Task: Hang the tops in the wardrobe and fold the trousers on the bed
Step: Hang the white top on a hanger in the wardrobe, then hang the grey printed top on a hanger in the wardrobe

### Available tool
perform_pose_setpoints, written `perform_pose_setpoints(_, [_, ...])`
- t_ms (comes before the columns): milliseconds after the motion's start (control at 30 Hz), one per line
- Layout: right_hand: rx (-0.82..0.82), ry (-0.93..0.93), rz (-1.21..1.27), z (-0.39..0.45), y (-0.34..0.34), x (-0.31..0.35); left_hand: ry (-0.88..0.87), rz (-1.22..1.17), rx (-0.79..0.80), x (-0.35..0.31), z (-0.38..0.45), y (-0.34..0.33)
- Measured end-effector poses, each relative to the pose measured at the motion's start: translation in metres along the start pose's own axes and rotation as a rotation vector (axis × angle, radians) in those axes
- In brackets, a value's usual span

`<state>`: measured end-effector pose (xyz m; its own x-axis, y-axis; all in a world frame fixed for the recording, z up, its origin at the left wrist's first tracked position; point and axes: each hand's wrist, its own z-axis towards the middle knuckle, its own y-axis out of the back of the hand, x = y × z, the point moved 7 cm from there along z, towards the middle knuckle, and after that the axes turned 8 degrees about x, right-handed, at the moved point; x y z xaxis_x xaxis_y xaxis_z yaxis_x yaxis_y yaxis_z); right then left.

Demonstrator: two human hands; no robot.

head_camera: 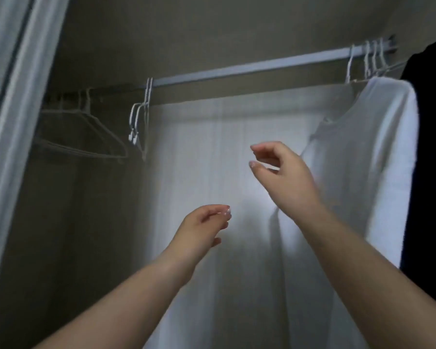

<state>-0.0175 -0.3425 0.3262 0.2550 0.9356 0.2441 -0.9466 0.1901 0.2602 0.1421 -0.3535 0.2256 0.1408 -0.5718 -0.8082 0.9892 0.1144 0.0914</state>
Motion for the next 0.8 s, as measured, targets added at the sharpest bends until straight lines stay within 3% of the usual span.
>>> perform_pose_setpoints(200, [0.278, -0.167, 0.429, -0.088, -0.112, -0.014, 0.107, 0.179, -0.213, 0.039, -0.099, 0.065])
perform_pose_setpoints(333, [0.451, -0.189, 0.694, -0.138, -0.175, 0.015, 0.139, 0.26, -0.372, 0.042, -0.173, 0.103])
perform_pose_setpoints(600, [0.832, -0.106, 1.048, -0.237, -0.264, 0.133, 0.264, 0.366, -0.737, 0.024, -0.352, 0.168])
perform_pose_setpoints(800, [1.087, -0.05, 1.206, -0.317, -0.296, 0.241, 0.353, 0.457, -0.997, -0.004, -0.496, 0.182])
